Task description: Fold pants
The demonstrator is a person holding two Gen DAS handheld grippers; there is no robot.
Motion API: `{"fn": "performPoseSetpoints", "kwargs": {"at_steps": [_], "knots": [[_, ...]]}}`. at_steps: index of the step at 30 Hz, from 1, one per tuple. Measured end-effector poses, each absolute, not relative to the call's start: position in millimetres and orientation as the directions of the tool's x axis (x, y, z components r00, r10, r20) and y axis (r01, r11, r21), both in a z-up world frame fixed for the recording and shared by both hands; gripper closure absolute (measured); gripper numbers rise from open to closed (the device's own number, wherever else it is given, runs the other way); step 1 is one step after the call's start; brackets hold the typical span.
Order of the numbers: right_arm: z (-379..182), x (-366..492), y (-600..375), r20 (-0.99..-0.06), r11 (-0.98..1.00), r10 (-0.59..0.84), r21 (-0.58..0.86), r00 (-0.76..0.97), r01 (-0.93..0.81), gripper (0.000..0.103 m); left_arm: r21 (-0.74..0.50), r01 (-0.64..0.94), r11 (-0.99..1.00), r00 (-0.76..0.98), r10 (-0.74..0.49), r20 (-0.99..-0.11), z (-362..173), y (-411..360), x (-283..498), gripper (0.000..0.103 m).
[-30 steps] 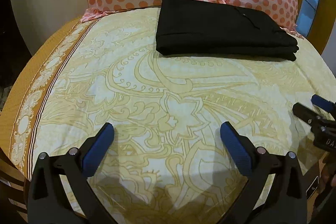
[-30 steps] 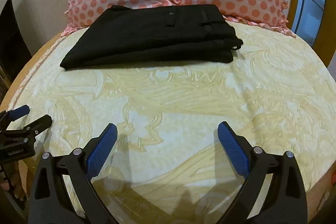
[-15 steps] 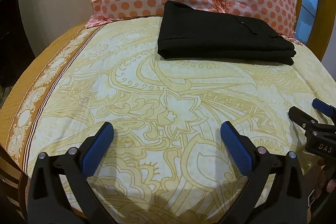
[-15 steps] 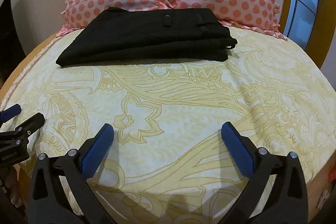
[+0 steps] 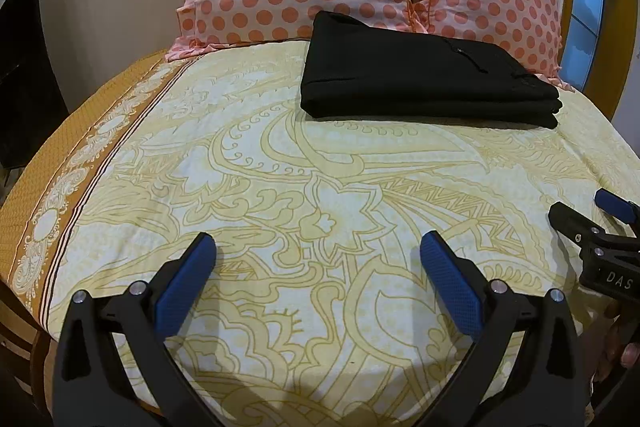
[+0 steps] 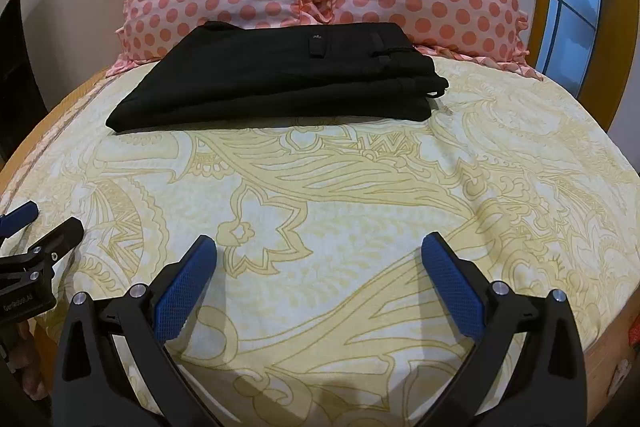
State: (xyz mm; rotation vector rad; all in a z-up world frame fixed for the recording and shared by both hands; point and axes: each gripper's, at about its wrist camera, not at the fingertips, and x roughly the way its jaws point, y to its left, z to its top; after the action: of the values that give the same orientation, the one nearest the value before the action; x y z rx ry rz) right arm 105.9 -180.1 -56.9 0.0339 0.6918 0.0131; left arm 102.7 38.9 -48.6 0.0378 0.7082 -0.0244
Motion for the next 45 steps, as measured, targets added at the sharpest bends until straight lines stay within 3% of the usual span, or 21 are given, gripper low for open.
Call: {"fn": "performPoseSetpoints", "kwargs": {"at_steps": [45], "knots": [[-57.3,105.7,-181.3,-0.635,0.999,0.024,0.035,0.772,-0.002,0.001,0.028,0.036,0.999,0.767,-0.010,-0.642,-48.7,36.6,100.3,0.002]]}}
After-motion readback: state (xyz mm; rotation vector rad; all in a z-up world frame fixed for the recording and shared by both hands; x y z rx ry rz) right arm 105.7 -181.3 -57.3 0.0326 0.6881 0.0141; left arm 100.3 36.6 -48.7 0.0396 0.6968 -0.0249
